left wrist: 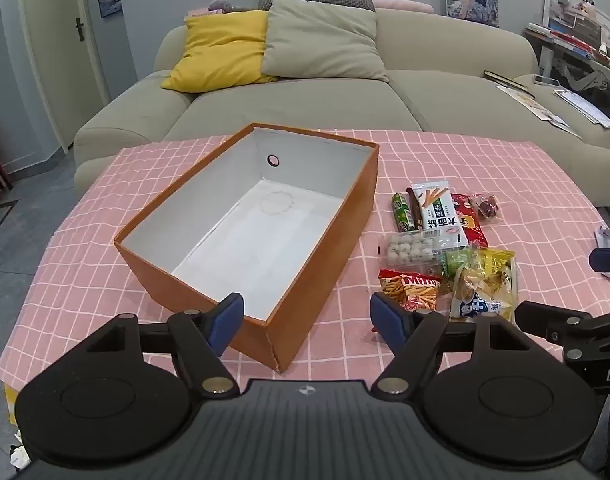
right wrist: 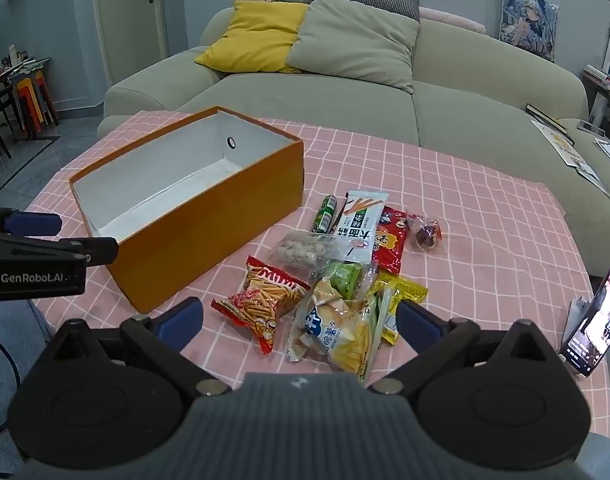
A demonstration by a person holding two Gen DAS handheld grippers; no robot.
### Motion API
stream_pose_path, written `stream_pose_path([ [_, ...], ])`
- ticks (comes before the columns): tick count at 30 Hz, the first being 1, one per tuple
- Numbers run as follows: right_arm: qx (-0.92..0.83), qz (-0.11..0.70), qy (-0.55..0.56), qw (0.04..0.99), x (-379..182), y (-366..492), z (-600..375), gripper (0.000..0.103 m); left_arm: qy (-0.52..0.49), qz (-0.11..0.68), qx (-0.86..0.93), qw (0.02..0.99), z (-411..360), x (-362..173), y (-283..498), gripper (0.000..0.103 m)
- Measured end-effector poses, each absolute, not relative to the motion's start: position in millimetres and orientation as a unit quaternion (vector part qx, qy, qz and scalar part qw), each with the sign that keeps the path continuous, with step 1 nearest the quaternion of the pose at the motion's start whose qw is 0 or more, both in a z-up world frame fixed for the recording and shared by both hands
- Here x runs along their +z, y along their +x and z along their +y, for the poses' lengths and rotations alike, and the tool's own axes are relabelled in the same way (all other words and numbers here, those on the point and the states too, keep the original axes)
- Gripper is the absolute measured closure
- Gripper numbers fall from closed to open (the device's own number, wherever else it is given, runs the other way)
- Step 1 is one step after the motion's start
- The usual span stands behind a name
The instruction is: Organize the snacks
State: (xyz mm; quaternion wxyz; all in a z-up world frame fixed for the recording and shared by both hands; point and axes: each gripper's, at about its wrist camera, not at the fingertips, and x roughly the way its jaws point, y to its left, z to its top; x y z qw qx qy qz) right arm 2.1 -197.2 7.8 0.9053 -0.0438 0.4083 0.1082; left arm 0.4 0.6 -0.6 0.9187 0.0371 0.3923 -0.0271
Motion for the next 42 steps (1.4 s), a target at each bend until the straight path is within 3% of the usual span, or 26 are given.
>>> stream_pose_path([
  [42, 0.113, 0.410, -0.049, 0.904, 7.2, 4.2, -193.3, 0.004, 0.040, 0.403, -0.038, 0.913, -5.4, -2.8, -3.5, 0.021],
])
